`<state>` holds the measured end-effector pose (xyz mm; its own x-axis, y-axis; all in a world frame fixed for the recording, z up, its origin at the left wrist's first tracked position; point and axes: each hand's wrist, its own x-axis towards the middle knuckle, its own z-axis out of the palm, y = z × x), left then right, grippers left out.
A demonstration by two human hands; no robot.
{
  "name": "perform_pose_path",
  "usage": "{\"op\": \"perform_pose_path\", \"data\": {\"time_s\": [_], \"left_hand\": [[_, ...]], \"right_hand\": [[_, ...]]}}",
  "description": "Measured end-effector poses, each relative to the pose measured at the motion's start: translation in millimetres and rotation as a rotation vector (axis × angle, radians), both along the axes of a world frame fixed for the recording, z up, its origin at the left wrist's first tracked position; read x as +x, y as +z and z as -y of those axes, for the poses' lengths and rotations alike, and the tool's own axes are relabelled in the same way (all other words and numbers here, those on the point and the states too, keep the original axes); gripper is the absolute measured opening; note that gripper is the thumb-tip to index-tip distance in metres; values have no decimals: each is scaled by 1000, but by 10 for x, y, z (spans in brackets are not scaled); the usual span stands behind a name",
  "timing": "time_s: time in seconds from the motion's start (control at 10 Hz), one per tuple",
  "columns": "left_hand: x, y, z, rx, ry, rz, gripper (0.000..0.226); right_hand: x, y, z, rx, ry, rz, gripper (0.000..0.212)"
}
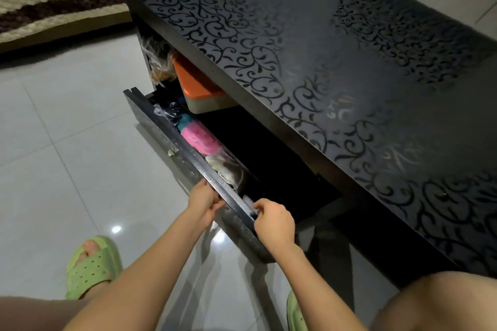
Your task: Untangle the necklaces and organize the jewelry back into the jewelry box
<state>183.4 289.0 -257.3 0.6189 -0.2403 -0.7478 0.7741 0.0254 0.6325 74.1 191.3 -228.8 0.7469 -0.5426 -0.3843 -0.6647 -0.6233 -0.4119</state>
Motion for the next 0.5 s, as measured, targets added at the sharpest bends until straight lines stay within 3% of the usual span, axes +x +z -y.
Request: {"op": "perform_pose_path", "data": {"time_s": [0.2, 0.5], "left_hand": [[190, -3, 436, 48, -145, 28, 71], [53, 99, 776, 198, -268, 171, 38]], "right_hand": [[-26, 114, 234, 26, -48, 16, 31], [-114, 384, 406, 39, -126, 60, 35]]}}
